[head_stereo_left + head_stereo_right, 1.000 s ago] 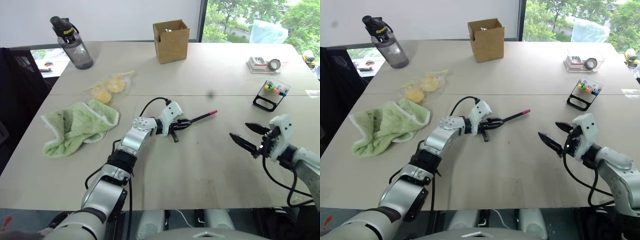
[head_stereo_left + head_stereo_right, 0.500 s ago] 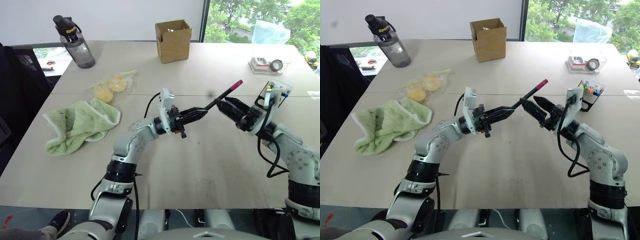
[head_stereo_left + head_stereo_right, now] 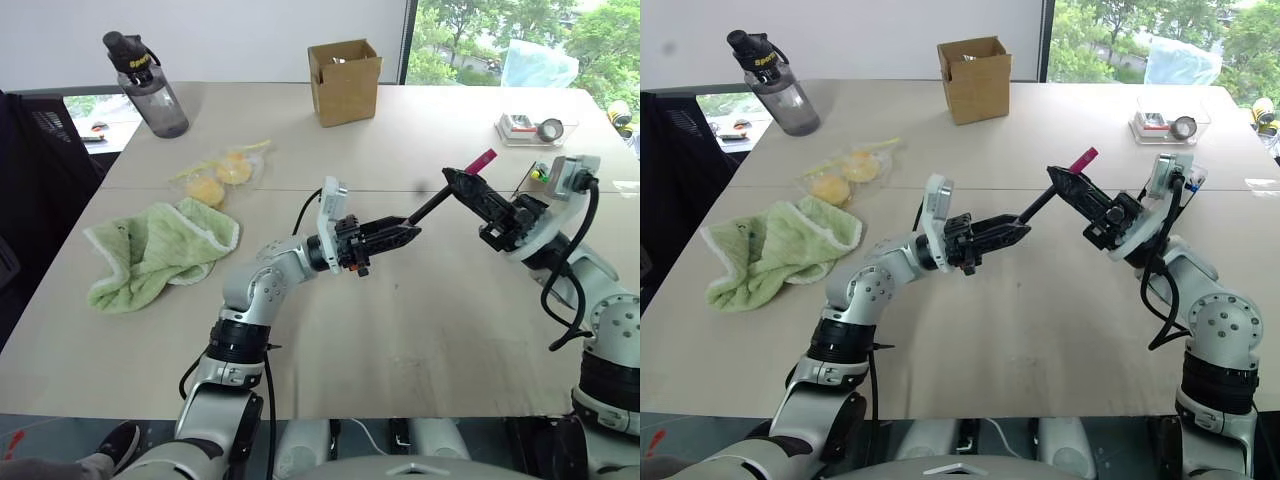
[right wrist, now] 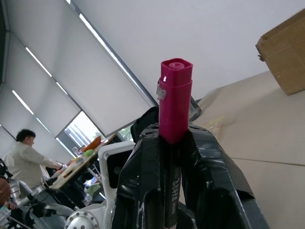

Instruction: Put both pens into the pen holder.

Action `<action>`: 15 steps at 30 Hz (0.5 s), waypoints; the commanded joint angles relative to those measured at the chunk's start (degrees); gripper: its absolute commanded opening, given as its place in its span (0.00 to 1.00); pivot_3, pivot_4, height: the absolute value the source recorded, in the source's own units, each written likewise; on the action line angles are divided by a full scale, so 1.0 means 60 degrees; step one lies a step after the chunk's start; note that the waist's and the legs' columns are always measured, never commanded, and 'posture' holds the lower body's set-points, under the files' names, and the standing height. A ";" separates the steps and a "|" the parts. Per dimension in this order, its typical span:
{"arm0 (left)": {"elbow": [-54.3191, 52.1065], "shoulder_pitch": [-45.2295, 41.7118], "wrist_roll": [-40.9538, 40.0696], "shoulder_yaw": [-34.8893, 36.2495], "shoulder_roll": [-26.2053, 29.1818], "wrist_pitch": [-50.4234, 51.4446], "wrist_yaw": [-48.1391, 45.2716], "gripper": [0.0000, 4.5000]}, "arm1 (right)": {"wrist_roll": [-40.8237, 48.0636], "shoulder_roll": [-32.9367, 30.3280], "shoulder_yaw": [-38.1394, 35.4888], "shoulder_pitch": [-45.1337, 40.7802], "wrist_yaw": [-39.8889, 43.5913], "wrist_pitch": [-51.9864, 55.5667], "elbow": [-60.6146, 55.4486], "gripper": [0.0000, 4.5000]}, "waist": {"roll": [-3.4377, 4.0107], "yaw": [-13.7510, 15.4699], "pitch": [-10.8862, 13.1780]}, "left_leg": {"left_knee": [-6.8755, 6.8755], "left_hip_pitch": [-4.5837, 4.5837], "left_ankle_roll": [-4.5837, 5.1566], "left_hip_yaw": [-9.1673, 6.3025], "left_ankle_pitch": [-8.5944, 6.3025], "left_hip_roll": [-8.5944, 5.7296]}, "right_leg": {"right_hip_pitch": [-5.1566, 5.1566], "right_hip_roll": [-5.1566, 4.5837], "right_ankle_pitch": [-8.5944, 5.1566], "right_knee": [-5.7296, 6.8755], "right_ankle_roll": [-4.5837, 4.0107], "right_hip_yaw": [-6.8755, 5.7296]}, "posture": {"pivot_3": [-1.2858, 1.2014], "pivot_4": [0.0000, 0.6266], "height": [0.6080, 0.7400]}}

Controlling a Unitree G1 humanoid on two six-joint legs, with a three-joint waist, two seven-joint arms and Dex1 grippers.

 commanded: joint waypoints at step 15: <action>0.0317 -0.1974 0.3092 -0.0421 0.1248 -0.3329 0.0402 0.84 | -0.9541 -0.3374 0.2200 0.0192 0.0442 -0.5562 -0.0829 0.01 | 0.0004 0.0036 0.0008 | -0.0008 -0.0021 -0.0034 -0.0004 0.0019 -0.0003 | -0.0010 0.0003 -0.0002 -0.0026 0.0001 -0.0002 | 0.52 0.24 0.97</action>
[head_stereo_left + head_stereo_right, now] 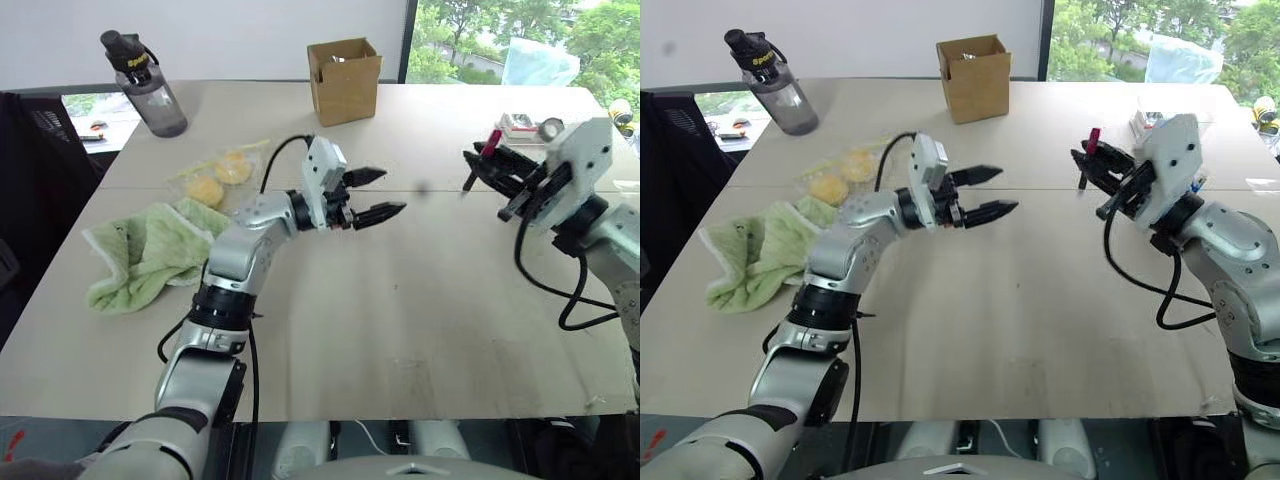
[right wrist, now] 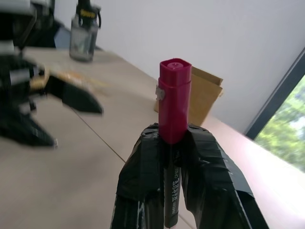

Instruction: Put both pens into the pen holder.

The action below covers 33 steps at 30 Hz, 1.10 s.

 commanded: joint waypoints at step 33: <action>-0.3195 -0.0393 -0.0748 -0.0295 -0.1434 0.3653 0.2782 0.84 | -0.4214 0.2260 -0.1655 -0.0902 -0.3880 -0.6750 0.7231 0.01 | 0.0000 -0.0046 0.0004 | 0.0007 0.0028 -0.0004 0.0051 0.0003 0.0001 | 0.0001 -0.0002 0.0003 0.0018 0.0003 0.0046 | 0.52 0.24 0.97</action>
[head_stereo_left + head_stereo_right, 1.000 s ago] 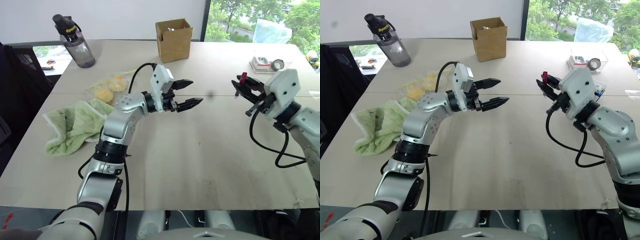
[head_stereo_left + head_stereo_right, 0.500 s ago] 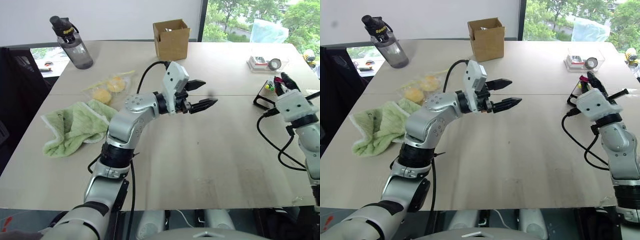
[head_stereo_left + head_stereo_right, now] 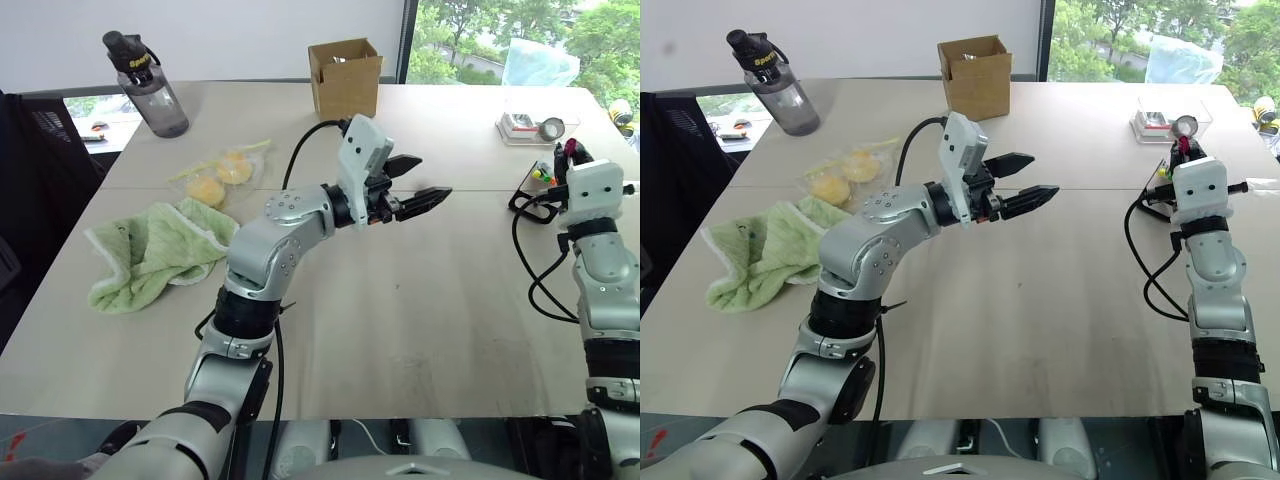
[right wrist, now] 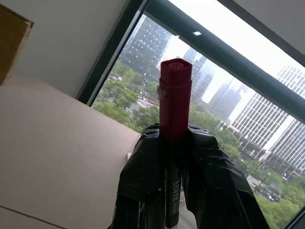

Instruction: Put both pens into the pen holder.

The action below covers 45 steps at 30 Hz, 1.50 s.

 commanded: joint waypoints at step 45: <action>0.0544 0.2547 0.1408 0.0941 0.2332 -0.3549 -0.0554 0.86 | 0.4109 -0.0936 0.0263 0.2464 0.4976 0.2231 -0.3107 0.98 | 0.0020 -0.0055 -0.0002 | -0.0011 0.0008 0.0002 0.0013 -0.0002 0.0017 | 0.0000 -0.0040 0.0001 -0.0004 0.0000 0.0007 | 0.52 0.24 0.97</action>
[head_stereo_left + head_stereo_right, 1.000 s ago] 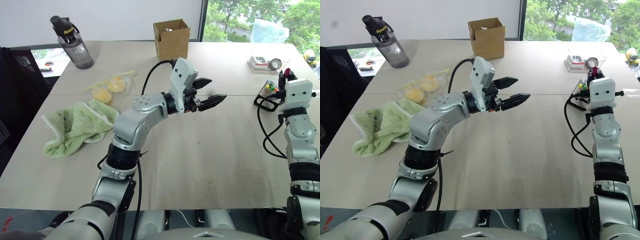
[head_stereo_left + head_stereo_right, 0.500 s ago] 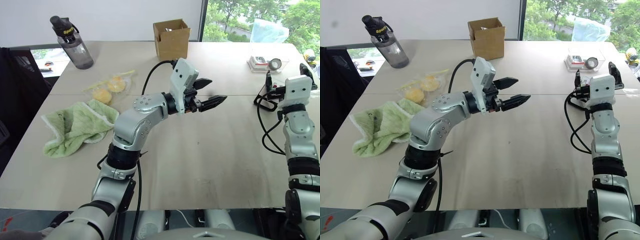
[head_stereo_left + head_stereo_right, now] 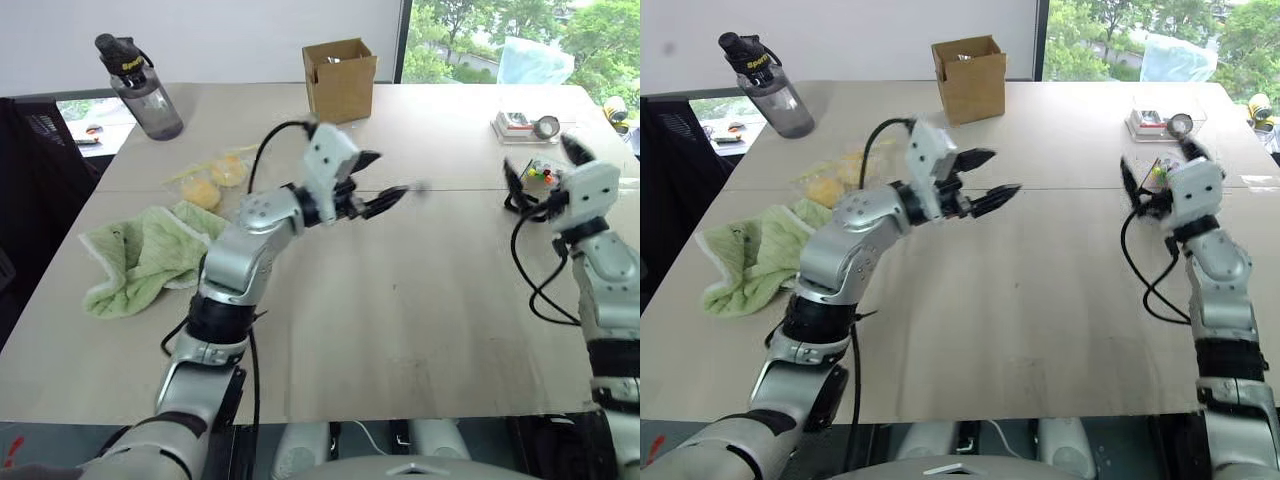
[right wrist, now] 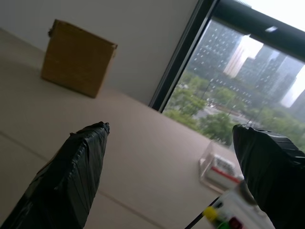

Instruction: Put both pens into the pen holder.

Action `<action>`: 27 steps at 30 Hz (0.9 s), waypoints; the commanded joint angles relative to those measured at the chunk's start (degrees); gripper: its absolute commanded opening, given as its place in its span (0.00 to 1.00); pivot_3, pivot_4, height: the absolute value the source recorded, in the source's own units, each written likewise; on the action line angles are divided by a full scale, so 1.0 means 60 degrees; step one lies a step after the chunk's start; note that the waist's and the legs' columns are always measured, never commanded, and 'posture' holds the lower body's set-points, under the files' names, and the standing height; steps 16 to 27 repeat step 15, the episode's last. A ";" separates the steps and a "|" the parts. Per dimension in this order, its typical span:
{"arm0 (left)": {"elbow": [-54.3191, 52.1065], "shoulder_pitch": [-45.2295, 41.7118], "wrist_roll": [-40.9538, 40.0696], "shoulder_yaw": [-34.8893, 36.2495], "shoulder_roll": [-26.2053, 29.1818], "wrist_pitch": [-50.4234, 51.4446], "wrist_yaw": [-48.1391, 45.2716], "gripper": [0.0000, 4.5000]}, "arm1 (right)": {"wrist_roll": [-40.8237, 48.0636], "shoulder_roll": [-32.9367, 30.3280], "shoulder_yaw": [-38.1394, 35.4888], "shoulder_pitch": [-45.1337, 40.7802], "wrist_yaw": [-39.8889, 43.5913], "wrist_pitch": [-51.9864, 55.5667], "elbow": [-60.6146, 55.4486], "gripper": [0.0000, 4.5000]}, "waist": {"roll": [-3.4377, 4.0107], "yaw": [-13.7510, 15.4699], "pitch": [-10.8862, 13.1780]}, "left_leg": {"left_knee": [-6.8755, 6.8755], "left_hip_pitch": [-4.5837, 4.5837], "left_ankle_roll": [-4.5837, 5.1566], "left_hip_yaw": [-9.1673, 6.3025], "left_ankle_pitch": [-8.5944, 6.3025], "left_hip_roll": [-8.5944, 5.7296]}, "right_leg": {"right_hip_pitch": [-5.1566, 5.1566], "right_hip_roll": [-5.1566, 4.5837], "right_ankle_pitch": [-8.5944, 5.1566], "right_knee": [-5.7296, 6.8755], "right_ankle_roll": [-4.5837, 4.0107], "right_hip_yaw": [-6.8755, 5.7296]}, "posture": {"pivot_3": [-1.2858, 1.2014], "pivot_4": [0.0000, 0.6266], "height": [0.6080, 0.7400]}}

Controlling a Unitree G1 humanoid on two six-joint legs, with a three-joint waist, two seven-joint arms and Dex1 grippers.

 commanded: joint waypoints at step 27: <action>-0.2032 0.6218 -0.0231 0.1491 0.1017 -0.1323 -0.0376 0.86 | 0.2775 -0.0742 -0.1117 0.4840 0.3985 0.2035 -0.2113 0.98 | 0.0009 0.0090 0.0003 | 0.0001 0.0132 0.0068 0.0012 -0.0045 -0.0008 | 0.0125 -0.0077 -0.0020 -0.0006 -0.0049 -0.0017 | 0.52 0.24 0.97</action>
